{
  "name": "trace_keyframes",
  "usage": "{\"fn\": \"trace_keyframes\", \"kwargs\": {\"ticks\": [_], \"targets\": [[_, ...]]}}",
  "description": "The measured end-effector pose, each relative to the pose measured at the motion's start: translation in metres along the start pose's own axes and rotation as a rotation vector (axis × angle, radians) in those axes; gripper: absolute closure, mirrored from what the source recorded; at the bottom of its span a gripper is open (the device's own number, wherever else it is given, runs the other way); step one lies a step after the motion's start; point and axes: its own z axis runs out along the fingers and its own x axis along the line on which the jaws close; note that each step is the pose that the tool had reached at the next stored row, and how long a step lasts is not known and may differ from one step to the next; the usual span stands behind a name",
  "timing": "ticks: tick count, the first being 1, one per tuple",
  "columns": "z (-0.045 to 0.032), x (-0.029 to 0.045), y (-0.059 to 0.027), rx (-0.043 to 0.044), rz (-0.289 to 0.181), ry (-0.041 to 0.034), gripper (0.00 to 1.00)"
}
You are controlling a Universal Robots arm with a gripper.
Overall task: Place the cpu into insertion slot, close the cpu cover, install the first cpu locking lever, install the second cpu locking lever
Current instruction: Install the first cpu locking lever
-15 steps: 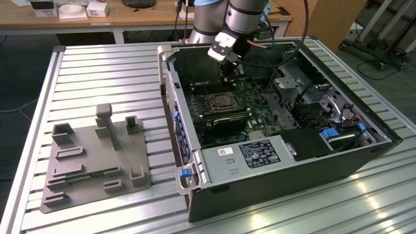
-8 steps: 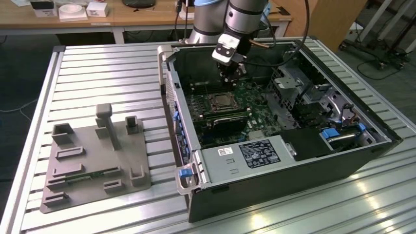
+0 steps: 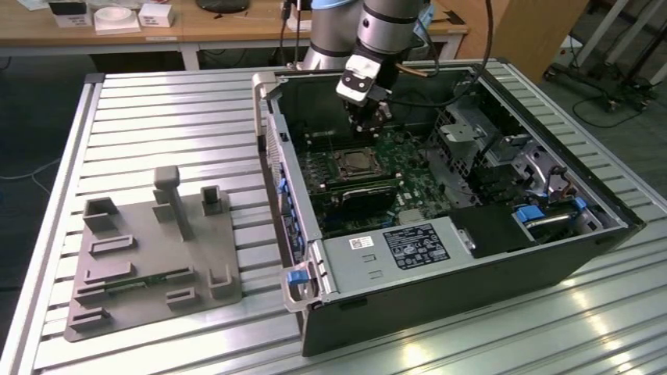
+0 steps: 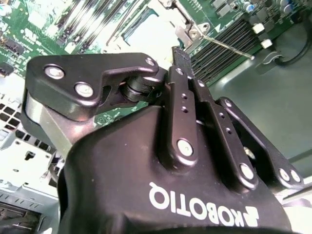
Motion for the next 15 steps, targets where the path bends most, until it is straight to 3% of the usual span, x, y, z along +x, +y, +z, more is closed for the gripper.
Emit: {"fn": "trace_keyframes", "kwargs": {"ticks": [15], "targets": [[0.0007, 0.0057, -0.0194, -0.0003, 0.0, 0.0011, 0.89]]}}
